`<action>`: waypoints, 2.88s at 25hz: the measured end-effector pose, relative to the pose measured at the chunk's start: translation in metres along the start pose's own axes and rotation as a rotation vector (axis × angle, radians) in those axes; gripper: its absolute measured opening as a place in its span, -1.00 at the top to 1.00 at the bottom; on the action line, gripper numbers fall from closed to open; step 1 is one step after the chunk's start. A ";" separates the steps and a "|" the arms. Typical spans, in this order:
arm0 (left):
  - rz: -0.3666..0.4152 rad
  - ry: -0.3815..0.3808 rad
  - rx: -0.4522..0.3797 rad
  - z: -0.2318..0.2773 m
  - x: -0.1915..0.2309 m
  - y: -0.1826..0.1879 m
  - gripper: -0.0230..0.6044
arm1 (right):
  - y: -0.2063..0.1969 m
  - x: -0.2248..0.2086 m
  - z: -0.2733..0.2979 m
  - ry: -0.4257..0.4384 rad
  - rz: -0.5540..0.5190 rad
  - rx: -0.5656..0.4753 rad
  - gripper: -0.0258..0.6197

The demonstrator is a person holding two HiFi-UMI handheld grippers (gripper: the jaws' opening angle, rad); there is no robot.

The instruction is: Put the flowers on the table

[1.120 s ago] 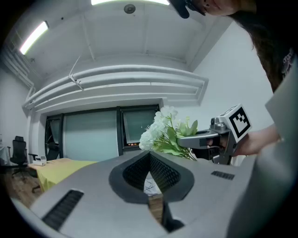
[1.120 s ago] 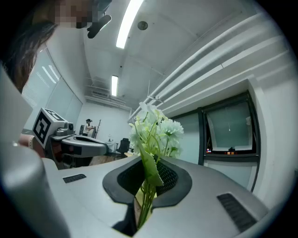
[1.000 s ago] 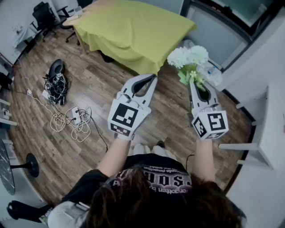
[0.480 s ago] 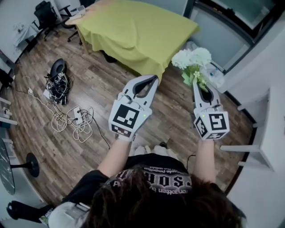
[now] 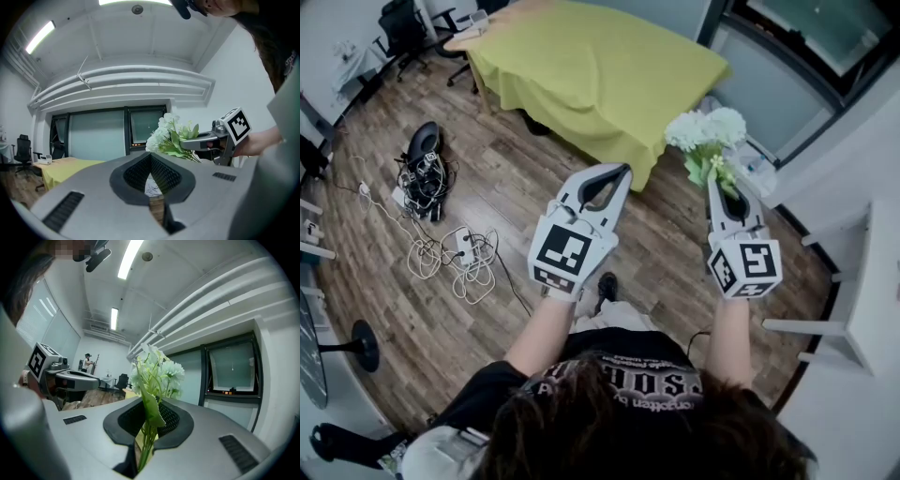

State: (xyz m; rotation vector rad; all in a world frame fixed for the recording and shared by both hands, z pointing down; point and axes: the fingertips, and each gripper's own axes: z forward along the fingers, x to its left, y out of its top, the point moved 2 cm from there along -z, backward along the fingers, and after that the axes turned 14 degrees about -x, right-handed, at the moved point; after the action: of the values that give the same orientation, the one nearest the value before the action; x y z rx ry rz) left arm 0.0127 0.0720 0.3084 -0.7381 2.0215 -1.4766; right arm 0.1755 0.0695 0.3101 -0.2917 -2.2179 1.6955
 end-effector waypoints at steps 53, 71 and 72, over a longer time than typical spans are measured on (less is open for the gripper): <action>-0.051 -0.307 0.023 0.258 0.326 -0.120 0.93 | -0.134 -0.102 0.350 -0.315 -0.001 0.091 0.78; -0.081 -0.373 0.008 0.370 0.382 -0.168 0.93 | -0.186 -0.174 0.422 -0.456 -0.001 0.136 0.78; -0.080 -0.371 0.007 0.377 0.383 -0.171 0.93 | -0.192 -0.180 0.425 -0.455 -0.004 0.140 0.78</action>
State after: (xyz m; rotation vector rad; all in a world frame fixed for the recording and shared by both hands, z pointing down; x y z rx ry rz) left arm 0.0203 -0.4913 0.3364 -1.0173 1.7218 -1.2768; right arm 0.1872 -0.4270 0.3697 0.1502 -2.3761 2.0671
